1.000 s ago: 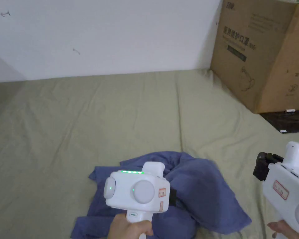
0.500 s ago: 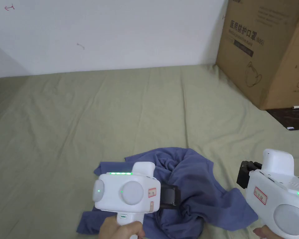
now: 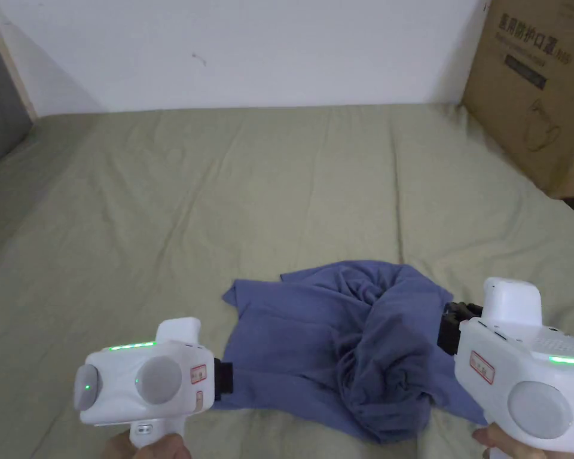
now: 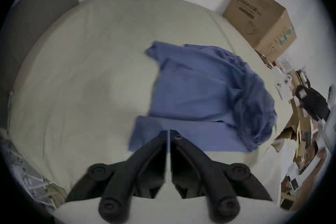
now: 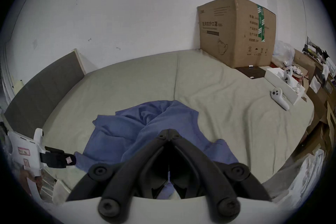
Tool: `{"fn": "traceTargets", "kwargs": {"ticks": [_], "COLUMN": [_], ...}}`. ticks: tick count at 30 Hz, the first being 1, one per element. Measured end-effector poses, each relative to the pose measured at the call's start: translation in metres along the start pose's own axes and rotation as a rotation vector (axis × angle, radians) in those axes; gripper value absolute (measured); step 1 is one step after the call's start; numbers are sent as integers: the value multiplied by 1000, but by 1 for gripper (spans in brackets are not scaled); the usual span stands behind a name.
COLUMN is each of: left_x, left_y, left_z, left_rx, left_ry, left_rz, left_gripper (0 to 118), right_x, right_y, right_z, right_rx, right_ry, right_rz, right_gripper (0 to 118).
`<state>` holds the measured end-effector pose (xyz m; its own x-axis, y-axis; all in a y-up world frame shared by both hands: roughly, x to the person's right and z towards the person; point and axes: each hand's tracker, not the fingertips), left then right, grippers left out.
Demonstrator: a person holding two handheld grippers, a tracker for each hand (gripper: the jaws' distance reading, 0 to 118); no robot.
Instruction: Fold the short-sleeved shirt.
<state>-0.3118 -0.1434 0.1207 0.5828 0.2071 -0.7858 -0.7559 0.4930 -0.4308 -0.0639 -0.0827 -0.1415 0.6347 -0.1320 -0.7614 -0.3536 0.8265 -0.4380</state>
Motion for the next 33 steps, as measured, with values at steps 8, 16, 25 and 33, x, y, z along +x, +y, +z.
{"fn": "traceTargets", "kwargs": {"ticks": [8,16,25,33], "left_x": [-9,26,32,34], "left_y": [15,8,5,8], "left_z": [-30,-40,-22,-17], "left_rx": [-46,-68,-61,-66], "left_ry": [22,86,70,58], "left_rz": [15,-94,-119,-109], "left_gripper": [102,5,5,5], "right_x": [-8,-1,21,12], "right_y": [2,-5,61,116], "right_z": [-16,-35,-101,-229], "right_rx": [-24,-77,-174,-377], "right_ry": [9,1,107,123], "right_rz": [13,5,-20,99], "right_gripper": [0,0,10,110]}}
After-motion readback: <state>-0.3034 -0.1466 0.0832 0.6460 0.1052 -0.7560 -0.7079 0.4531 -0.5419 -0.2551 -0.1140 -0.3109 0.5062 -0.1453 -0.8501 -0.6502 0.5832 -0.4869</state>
